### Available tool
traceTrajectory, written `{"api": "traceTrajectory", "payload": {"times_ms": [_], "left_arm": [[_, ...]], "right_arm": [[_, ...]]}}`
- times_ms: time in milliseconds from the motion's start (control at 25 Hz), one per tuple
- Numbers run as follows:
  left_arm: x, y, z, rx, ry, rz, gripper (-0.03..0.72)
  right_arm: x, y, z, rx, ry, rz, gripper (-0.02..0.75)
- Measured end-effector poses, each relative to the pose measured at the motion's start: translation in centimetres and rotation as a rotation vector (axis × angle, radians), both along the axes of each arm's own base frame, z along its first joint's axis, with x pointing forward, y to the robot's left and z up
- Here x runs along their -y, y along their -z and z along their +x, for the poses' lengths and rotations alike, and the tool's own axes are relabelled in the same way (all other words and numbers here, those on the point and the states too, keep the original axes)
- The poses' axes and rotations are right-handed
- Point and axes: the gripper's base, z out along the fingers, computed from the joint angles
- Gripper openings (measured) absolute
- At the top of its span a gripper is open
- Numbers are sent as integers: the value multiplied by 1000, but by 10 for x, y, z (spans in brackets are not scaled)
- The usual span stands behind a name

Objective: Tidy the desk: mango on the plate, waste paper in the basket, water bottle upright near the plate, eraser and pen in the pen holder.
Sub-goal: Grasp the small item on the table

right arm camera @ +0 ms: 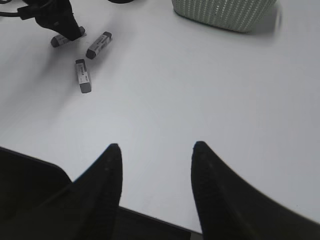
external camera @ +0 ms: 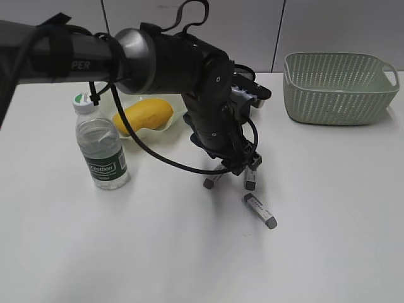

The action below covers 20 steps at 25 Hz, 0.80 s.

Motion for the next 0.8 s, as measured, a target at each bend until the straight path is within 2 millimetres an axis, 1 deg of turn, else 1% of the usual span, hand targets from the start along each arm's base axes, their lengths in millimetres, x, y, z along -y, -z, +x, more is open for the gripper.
{"api": "traceTrajectory", "payload": {"times_ms": [160, 240, 280, 400, 520, 600, 680, 800], "left_arm": [[-9, 11, 25, -7, -57, 5, 463], [-14, 18, 30, -18, -76, 10, 450], [-15, 22, 31, -26, -80, 15, 440], [-14, 24, 32, -34, -91, 4, 392], [-13, 25, 32, -45, -99, -8, 365], [-12, 26, 32, -48, -102, -14, 360], [-12, 31, 31, -66, -104, -5, 360], [-9, 25, 34, -61, -105, -14, 368]], "right_arm": [[0, 0, 0, 0, 0, 0, 370], [0, 0, 0, 1, 0, 0, 370], [0, 0, 0, 1, 0, 0, 370], [0, 0, 0, 1, 0, 0, 369], [0, 0, 0, 1, 0, 0, 369], [0, 0, 0, 1, 0, 0, 369], [0, 0, 0, 1, 0, 0, 368], [0, 0, 0, 1, 0, 0, 368]]}}
